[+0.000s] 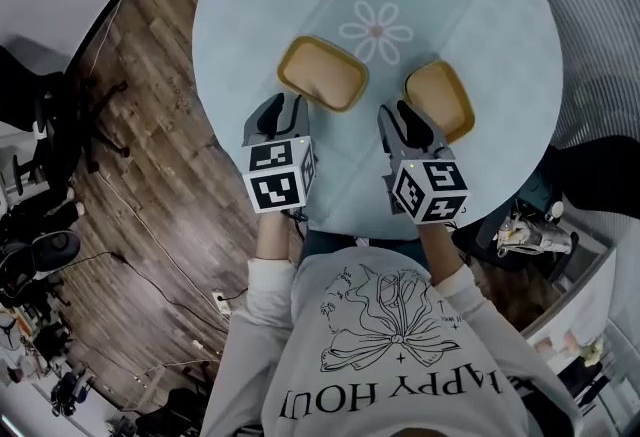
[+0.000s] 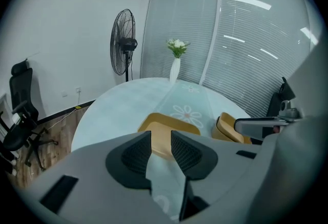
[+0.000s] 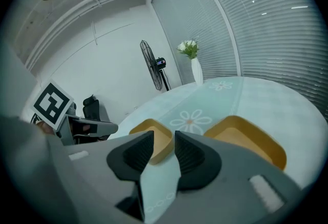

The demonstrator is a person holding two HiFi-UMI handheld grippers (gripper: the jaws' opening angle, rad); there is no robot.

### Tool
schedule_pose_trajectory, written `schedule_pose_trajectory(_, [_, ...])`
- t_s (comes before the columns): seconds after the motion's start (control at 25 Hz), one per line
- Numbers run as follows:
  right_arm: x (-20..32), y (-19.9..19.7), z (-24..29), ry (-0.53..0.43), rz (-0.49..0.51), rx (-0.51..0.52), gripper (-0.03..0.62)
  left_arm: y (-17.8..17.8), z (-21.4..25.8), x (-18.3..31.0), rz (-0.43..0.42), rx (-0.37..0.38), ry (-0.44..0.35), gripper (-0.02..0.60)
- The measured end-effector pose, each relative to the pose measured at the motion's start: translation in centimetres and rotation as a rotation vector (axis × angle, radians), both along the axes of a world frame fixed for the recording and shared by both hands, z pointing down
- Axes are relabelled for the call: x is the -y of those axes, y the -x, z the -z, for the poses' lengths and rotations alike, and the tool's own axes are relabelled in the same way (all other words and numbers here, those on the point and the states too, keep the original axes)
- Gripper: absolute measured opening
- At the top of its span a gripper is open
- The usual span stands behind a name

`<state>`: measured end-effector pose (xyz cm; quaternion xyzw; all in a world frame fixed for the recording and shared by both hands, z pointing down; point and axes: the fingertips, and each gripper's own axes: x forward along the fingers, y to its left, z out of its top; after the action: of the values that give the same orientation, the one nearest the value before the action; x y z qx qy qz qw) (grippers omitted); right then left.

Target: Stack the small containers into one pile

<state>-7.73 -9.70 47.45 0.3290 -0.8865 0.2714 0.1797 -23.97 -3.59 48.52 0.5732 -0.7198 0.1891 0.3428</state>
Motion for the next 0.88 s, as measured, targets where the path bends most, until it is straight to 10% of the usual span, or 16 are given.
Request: schedule_pose_trajectory(0.88, [4.3,5.4,-5.2,0.038,-0.15,-0.215,0.137,6.7,-5.2,3.4,-0.092,-0.08,0.066,0.124])
